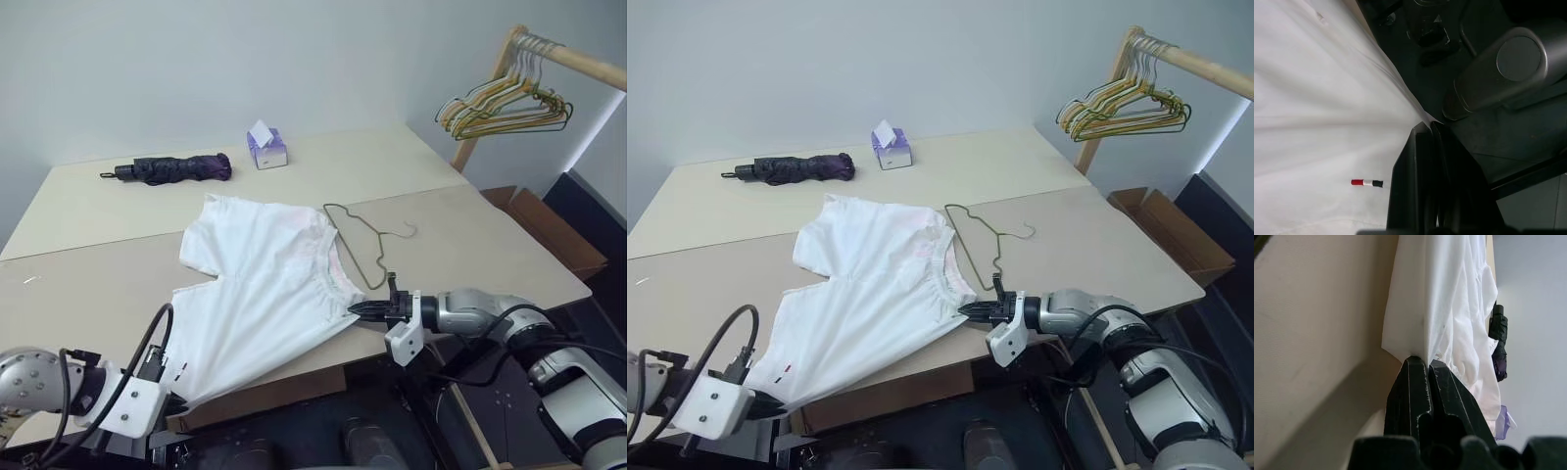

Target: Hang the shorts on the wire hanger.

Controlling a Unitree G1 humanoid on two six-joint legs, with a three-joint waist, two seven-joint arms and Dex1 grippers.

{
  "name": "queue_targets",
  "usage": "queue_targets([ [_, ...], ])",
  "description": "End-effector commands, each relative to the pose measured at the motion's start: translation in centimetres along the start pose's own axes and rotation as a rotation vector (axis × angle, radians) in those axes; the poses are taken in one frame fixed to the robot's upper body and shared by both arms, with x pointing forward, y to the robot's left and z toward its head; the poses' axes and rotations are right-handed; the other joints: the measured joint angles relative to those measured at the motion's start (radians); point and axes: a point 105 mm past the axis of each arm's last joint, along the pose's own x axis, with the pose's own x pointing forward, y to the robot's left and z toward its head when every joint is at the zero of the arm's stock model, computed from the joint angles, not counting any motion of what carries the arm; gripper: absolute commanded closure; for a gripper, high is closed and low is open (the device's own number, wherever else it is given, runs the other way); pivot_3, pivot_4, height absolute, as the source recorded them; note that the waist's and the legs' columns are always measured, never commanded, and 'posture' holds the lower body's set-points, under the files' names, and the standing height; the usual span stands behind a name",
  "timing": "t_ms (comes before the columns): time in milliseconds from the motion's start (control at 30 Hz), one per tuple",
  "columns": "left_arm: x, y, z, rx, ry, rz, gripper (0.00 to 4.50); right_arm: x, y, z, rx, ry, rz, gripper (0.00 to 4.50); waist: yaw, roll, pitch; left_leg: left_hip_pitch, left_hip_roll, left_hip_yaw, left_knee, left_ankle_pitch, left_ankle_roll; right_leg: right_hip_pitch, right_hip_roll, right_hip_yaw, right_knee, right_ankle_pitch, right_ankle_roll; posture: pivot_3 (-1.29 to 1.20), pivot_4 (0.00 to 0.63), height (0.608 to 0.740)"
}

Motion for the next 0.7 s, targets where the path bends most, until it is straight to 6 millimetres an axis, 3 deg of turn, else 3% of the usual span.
queue_targets([
  [33, 1.5, -1.7, -2.6, -0.060, 0.062, -0.050, 4.07, -1.8, -1.7, -1.5, 0.017, 0.094, -0.069, 4.02, 0.003, 0.002, 0.000, 0.000, 0.000, 0.000, 0.000, 0.000, 0.001, 0.000, 0.000, 0.000, 0.000, 0.000, 0.000, -0.11, 0.045, 0.740],
  [133, 2.3, -1.5, -3.7, -0.075, 0.058, -0.033, 3.26, -2.1, -1.1, -0.8, 0.062, 0.065, -0.040, 3.13, 0.009, 0.002, 0.001, 0.000, -0.001, 0.001, 0.000, -0.001, 0.001, 0.000, -0.001, 0.000, 0.000, 0.000, -0.001, -0.10, 0.044, 0.740],
  [233, 1.3, 0.0, -4.4, -0.108, 0.038, 0.017, 2.32, -3.1, -0.6, -0.1, 0.121, 0.051, 0.003, 2.12, 0.022, -0.001, 0.000, 0.000, 0.001, 0.000, 0.000, -0.001, 0.001, 0.001, 0.000, -0.001, 0.000, 0.000, -0.001, -0.09, 0.046, 0.740],
  [333, -0.2, 2.3, -4.7, -0.139, -0.011, 0.127, 1.47, -4.6, -0.7, 0.2, 0.225, 0.079, 0.026, 1.10, 0.054, 0.004, 0.004, 0.001, 0.001, 0.001, 0.000, -0.001, 0.001, 0.001, -0.002, -0.001, 0.000, -0.003, -0.004, -0.08, 0.048, 0.740],
  [433, -1.8, 5.2, -3.4, -0.208, -0.186, 0.253, 0.67, -5.9, -1.9, -0.2, 0.397, 0.135, -0.020, 0.15, 0.093, 0.006, 0.005, 0.001, 0.005, 0.003, 0.001, 0.001, 0.004, 0.002, -0.003, -0.004, 0.002, -0.003, -0.006, -0.08, 0.049, 0.740],
  [533, -3.2, 6.8, -1.9, -0.256, -0.385, 0.298, 0.02, -6.8, -3.4, -0.6, 0.550, 0.163, -0.090, 0.00, 0.120, 0.007, 0.005, 0.001, 0.019, 0.012, 0.004, 0.001, 0.004, 0.001, -0.001, -0.009, 0.003, -0.003, -0.008, -0.09, 0.047, 0.740],
  [667, -4.1, 7.1, -1.5, -0.290, -0.492, 0.275, 0.02, -7.6, -4.2, -1.0, 0.648, 0.184, -0.139, 0.00, 0.114, 0.010, 0.003, 0.001, 0.020, 0.021, 0.003, 0.001, 0.004, 0.000, 0.000, -0.008, 0.004, -0.005, -0.010, -0.10, 0.045, 0.740],
  [700, -6.3, 6.6, -0.3, -0.274, -0.501, 0.271, 0.02, -7.7, -4.2, -1.0, 0.656, 0.190, -0.139, 0.00, 0.109, 0.009, 0.003, 0.001, 0.019, 0.024, 0.003, 0.000, 0.003, 0.000, 0.001, -0.008, 0.004, -0.005, -0.010, -0.11, 0.045, 0.740],
])
